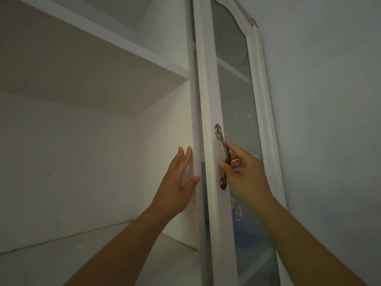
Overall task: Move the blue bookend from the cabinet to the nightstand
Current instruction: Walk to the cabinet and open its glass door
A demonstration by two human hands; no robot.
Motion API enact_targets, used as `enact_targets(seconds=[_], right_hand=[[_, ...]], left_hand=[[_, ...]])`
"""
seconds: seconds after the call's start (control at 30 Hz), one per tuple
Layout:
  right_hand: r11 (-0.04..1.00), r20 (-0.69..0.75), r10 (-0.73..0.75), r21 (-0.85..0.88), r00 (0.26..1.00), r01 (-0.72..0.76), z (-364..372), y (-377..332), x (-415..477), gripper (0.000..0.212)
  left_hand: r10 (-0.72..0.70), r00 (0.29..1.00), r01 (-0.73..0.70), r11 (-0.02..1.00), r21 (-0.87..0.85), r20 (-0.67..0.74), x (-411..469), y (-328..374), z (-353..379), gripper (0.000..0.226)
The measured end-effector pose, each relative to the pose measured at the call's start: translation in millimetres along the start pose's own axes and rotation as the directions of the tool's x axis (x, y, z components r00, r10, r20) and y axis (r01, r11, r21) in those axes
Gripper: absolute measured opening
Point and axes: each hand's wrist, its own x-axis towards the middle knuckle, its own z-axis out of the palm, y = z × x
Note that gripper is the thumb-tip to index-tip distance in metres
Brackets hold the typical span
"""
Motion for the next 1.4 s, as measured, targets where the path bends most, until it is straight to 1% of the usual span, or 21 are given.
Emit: enact_targets(seconds=[0.17,0.3,0.6,0.73,0.83,0.93,1.03,1.13,1.27,1.4], right_hand=[[0.999,-0.006,-0.019,-0.032,1.0,0.019,-23.8,-2.1,-4.7,0.049],[0.995,0.03,-0.022,-0.093,0.999,0.024,-41.4,-7.8,-6.3,0.05],[0.996,0.045,0.01,-0.094,0.999,-0.006,-38.5,-11.0,-8.0,0.049],[0.997,0.045,0.014,-0.077,0.999,-0.011,-41.8,-10.9,-8.7,0.049],[0.998,0.029,0.025,-0.065,0.999,-0.023,-46.7,-9.9,-9.3,0.047],[0.997,0.013,0.027,-0.076,1.0,-0.026,-53.2,-11.1,-10.4,0.046],[0.998,0.008,0.014,-0.069,1.0,-0.014,-63.3,-11.0,-11.5,0.045],[0.999,0.012,-0.006,-0.048,1.0,0.006,-77.1,-7.3,-12.3,0.043],[0.999,0.007,-0.008,-0.049,1.0,0.008,-97.2,-8.4,-14.3,0.044],[0.999,0.008,0.008,-0.042,1.0,-0.008,-114.7,-10.9,-16.2,0.044]], left_hand=[[-0.001,1.0,0.001,1.0,0.019,0.012,-1.3,0.5,0.7,0.061],[-0.026,1.0,0.026,0.999,0.035,0.0,-1.1,2.4,2.4,0.064],[-0.11,0.993,0.11,0.994,-0.015,0.043,-1.0,15.1,-11.1,0.066],[-0.141,0.99,0.141,0.988,-0.058,0.008,-3.6,20.4,-17.3,0.06],[-0.151,0.989,0.151,0.985,-0.078,0.001,-4.6,29.2,-19.2,0.062],[-0.13,0.991,0.126,0.988,-0.094,-0.036,-1.4,42.9,-19.7,0.065],[-0.098,0.986,0.087,0.992,-0.088,-0.132,7.2,58.9,-17.8,0.059],[-0.048,0.983,0.025,0.991,-0.129,-0.177,17.8,76.6,-12.2,0.057],[0.014,0.99,-0.042,0.98,-0.193,-0.144,33.7,104.9,4.1,0.057],[0.093,0.989,-0.124,0.947,-0.298,-0.114,53.4,140.9,24.8,0.059]])
